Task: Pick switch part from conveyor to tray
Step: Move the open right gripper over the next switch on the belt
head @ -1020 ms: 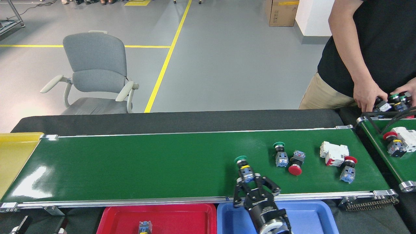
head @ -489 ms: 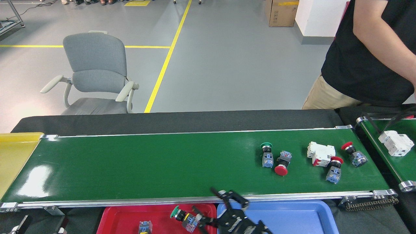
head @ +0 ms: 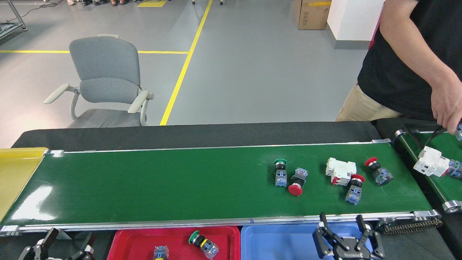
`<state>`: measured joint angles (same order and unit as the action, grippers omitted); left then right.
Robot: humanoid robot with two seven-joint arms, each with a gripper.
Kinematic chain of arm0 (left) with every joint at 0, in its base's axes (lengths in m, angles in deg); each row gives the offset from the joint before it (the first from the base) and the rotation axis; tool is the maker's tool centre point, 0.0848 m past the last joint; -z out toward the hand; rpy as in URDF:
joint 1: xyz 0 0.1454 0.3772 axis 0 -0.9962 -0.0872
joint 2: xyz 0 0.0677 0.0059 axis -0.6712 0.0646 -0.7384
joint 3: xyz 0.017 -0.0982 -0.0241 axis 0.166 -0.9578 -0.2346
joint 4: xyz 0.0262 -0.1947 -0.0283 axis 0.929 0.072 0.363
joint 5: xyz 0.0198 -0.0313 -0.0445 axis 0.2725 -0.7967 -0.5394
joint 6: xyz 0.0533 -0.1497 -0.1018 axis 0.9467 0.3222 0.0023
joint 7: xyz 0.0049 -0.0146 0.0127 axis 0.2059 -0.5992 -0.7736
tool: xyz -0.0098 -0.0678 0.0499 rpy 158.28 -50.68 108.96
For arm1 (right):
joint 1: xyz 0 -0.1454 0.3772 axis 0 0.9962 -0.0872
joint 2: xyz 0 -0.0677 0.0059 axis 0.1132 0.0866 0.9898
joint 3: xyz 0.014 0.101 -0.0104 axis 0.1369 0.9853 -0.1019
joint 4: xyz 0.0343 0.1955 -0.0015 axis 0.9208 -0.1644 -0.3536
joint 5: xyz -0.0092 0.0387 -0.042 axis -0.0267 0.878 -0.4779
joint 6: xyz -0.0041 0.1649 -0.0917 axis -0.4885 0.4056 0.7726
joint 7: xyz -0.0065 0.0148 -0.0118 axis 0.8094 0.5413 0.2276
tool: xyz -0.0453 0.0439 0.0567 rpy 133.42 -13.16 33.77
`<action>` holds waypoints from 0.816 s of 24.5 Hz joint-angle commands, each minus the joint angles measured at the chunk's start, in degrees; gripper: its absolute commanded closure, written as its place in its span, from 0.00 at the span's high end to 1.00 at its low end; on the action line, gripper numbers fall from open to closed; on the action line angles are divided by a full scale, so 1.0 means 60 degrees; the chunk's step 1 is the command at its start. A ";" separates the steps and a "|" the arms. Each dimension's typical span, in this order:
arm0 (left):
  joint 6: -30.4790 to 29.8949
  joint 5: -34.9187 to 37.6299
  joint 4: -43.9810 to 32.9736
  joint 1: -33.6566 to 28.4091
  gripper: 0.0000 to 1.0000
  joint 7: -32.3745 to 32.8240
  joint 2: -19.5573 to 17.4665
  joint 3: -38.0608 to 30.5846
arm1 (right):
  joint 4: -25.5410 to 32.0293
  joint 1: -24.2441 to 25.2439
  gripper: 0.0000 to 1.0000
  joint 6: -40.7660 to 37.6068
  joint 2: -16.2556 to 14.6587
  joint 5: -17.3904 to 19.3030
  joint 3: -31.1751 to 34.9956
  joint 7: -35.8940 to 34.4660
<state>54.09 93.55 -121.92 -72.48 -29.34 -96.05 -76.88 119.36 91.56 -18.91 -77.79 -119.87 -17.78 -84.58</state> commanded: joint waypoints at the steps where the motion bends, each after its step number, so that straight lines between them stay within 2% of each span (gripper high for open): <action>1: 0.0033 0.0019 -0.0107 0.0078 1.00 -0.0042 -0.0073 -0.0063 | -0.0287 -0.0523 1.00 0.0170 0.0018 -0.0186 -0.0442 0.0363; 6: 0.0033 0.0019 -0.0092 0.0078 1.00 -0.0042 -0.0088 -0.0078 | -0.1386 -0.1666 1.00 0.0653 0.0032 -0.0332 -0.1833 0.0685; 11: 0.0033 0.0019 -0.0078 0.0122 1.00 -0.0042 -0.0088 -0.0063 | -0.2425 -0.2544 1.00 0.0975 0.0062 -0.0303 -0.2638 0.0919; 14: 0.0033 0.0019 -0.0063 0.0137 1.00 -0.0042 -0.0088 -0.0049 | -0.2939 -0.2896 1.00 0.0990 0.0193 -0.0288 -0.2771 0.0963; 16: 0.0033 0.0019 -0.0049 0.0195 1.00 -0.0042 -0.0103 -0.0034 | -0.3553 -0.3393 1.00 0.0990 0.0515 -0.0274 -0.2771 0.0949; 20: 0.0033 0.0019 0.0010 0.0356 1.00 -0.0028 -0.0117 -0.0019 | -0.4901 -0.4478 1.00 0.0990 0.0809 -0.0200 -0.2829 0.0919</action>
<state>54.19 93.56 -121.56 -70.86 -29.34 -96.06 -76.82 91.07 66.45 -13.09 -73.43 -121.34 -34.62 -78.76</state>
